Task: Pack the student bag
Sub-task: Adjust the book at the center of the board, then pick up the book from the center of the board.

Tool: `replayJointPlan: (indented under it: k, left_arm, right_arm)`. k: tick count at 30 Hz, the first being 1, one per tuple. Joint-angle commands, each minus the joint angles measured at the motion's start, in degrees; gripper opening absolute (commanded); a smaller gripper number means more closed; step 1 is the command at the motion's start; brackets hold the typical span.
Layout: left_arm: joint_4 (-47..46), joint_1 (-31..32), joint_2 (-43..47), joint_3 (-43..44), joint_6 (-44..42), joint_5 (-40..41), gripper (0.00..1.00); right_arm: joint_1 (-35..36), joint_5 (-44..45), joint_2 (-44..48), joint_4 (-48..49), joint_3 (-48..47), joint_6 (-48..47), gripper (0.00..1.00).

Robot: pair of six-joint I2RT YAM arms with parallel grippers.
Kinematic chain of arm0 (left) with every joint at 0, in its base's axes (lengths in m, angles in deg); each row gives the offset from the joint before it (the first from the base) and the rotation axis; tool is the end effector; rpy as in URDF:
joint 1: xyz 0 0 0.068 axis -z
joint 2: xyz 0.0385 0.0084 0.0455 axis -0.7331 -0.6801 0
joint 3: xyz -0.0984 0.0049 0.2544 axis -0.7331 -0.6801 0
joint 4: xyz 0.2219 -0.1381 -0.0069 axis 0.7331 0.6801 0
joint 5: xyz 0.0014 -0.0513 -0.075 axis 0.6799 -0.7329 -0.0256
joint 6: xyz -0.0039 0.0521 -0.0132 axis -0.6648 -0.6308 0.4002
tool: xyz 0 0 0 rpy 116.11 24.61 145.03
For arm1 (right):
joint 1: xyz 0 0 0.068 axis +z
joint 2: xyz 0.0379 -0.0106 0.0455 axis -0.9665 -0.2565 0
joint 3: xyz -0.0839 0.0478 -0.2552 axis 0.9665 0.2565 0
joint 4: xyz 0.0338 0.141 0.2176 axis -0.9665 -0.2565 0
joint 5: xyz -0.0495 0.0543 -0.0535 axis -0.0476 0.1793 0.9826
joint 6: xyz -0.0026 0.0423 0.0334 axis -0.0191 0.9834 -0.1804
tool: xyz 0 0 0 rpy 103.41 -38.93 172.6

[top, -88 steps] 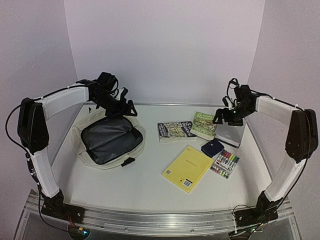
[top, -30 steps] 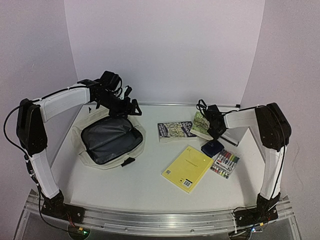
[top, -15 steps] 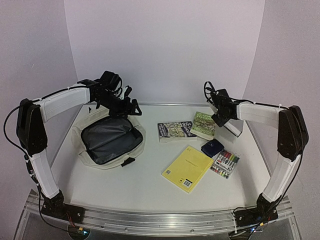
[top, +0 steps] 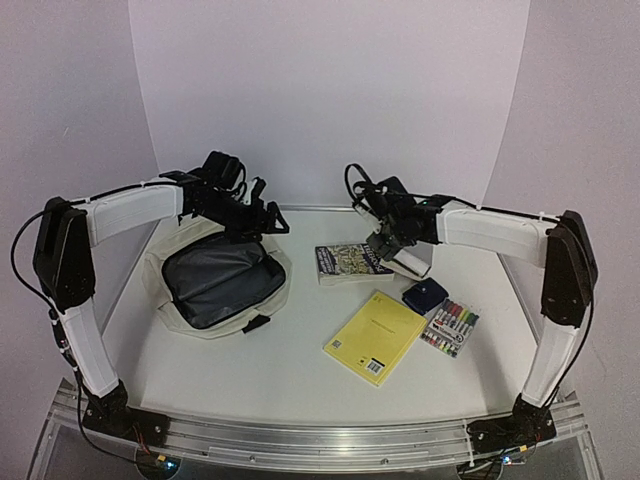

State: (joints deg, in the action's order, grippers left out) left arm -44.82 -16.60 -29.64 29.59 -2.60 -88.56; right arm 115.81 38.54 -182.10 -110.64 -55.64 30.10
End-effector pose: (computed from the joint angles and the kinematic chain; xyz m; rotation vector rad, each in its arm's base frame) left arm 0.3463 -0.2199 0.2845 0.2932 2.4943 -0.9027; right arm 0.3292 0.2630 0.2624 -0.9420 2.1061 -0.3165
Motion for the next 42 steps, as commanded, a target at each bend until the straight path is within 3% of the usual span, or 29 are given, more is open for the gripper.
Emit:
replayJointPlan:
  k: [1,3,5,8,9,13,18,23,32,42]
  left_arm:
    - [-8.13,-0.13,-2.86,-0.7,4.24,-1.46,0.86]
    - [-10.03,-0.13,-4.28,-0.67,5.64,-2.48,0.85]
    - [-12.39,-0.13,-5.64,-0.73,6.62,-3.91,0.86]
    - [-14.22,-0.13,-8.14,0.26,7.85,-6.27,0.86]
    - [-14.78,-0.13,-9.09,0.56,8.15,-7.17,0.86]
    - [-17.0,-0.01,-11.69,2.06,8.65,-11.24,0.85]
    - [-17.36,1.05,-15.54,6.19,7.42,-14.66,0.84]
    - [-16.97,2.38,-19.43,11.37,7.11,-15.62,0.84]
    - [-15.69,3.36,-27.97,20.46,8.22,-16.02,0.84]
    - [-14.94,4.18,-25.54,18.39,7.68,-13.66,0.84]
  right_arm:
    - [4.61,-5.21,-4.38,-1.66,-4.49,4.64,0.0]
    - [5.09,-9.61,-5.11,-3.33,-5.42,6.93,0.03]
    - [5.07,-12.72,-4.71,-4.28,-5.57,8.23,0.17]
    - [4.67,-16.21,-1.35,-4.69,-4.02,9.06,0.59]
    - [4.08,-17.96,0.0,-4.68,-3.28,9.55,0.68]
    - [-1.07,-29.2,7.17,-5.3,-0.53,13.68,0.81]
    - [-15.44,-44.47,10.16,-5.67,3.74,21.45,0.88]
    - [-21.7,-54.65,7.65,-4.94,7.45,26.98,0.98]
    - [-25.12,-67.47,0.59,8.27,12.33,44.07,0.98]
    - [-25.12,-70.87,-8.38,16.63,11.44,51.84,0.95]
